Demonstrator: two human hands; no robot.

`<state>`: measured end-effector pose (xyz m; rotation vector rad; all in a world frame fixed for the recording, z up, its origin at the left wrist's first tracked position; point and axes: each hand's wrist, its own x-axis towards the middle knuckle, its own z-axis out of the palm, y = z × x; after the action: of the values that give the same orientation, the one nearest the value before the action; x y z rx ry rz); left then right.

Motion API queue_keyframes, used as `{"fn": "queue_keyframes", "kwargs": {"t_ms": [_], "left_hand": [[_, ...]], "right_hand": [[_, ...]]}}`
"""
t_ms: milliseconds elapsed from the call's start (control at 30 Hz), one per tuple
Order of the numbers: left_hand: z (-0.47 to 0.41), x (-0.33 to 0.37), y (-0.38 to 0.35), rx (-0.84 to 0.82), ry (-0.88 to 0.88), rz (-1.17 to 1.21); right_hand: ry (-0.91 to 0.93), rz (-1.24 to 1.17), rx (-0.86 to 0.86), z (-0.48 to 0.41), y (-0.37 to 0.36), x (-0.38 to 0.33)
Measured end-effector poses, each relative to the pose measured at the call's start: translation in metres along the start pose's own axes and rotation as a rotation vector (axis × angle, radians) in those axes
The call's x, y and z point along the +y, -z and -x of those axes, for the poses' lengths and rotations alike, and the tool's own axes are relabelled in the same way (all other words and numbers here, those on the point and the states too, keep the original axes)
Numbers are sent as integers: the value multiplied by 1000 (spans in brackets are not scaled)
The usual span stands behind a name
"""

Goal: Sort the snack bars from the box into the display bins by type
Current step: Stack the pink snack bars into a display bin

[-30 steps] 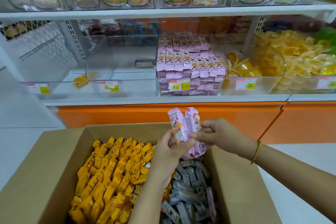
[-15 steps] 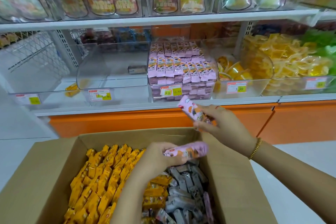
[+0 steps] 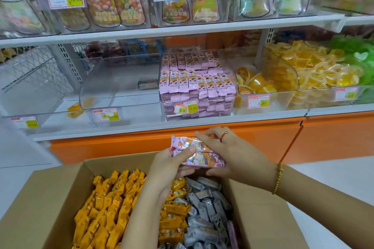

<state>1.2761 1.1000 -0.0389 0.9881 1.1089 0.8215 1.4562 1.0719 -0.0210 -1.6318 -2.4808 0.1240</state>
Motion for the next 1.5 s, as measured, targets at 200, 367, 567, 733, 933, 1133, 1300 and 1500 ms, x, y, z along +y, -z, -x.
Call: {"fn": "queue_keyframes", "kwargs": {"t_ms": [200,367,567,733,933,1133,1300,1500], "left_hand": [[-25,34,-4,-6,-153,-51],[-75,75,6,332,-620,-770],[-131,88,1,83,-828,-1326],[-155,84,2,39,-863,-1505],[-160,81,4,32,-871,-1448],[-167,76,4,59,-897,-1401],[-151,74,0,30,-848,-1317],[-76,21,27,176,-909,-891]], "right_hand": [[-109,-76,304,-20,19,22],[-401,30,381,-92,47,69],[-690,23,242,-174,62,95],[-692,-86,178,-191,49,101],[-507,-93,12,-163,58,97],[-438,88,121,-160,30,93],[-455,106,116,-158,24,84],[-406,-34,478,-115,19,34]]}}
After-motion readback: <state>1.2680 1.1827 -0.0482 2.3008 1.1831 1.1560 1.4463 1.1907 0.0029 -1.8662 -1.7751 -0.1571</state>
